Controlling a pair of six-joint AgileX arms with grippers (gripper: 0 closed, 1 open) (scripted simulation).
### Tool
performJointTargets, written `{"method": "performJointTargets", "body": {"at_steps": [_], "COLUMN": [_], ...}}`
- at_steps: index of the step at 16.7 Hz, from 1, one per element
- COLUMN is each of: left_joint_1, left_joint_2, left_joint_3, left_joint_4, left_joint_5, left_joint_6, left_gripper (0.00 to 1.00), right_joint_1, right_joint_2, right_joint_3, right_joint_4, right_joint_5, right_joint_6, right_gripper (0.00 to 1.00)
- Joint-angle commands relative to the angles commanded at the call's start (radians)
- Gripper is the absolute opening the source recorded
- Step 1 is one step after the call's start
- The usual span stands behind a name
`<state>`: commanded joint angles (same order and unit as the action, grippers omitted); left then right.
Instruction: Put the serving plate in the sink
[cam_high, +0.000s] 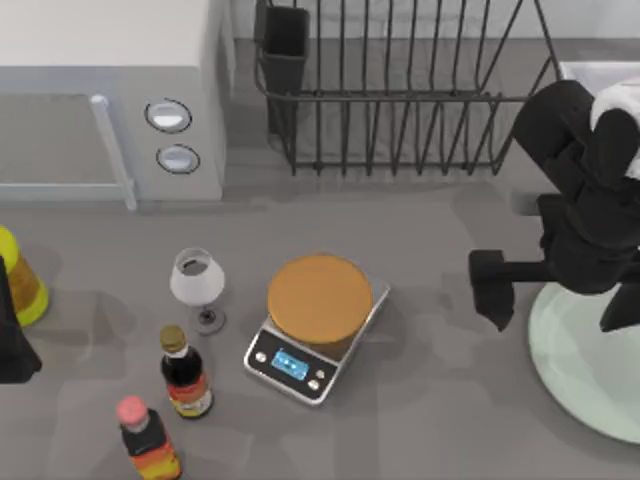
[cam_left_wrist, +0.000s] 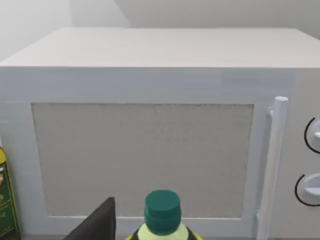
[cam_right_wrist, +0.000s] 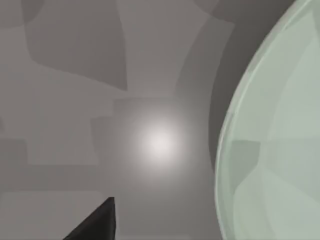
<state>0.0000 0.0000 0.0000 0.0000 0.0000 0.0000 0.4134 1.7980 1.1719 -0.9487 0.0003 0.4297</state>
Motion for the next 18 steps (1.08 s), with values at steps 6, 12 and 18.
{"method": "performJointTargets", "body": {"at_steps": [6,12,18], "left_joint_1": [0.000,0.000,0.000], "left_joint_2": [0.000,0.000,0.000], "left_joint_3": [0.000,0.000,0.000], "left_joint_4": [0.000,0.000,0.000], "left_joint_5": [0.000,0.000,0.000], "left_joint_6": [0.000,0.000,0.000], "left_gripper": [1.00,1.00,1.00], "right_joint_1": [0.005,0.006,0.006], "right_joint_2": [0.115,0.126,0.126], "right_joint_3": [-0.139,-0.149,-0.149], "right_joint_4": [0.265,0.279,0.279], "right_joint_5": [0.001,0.001,0.001], "right_joint_6": [0.004,0.005,0.005], "right_gripper": [1.00,0.92,0.47]}}
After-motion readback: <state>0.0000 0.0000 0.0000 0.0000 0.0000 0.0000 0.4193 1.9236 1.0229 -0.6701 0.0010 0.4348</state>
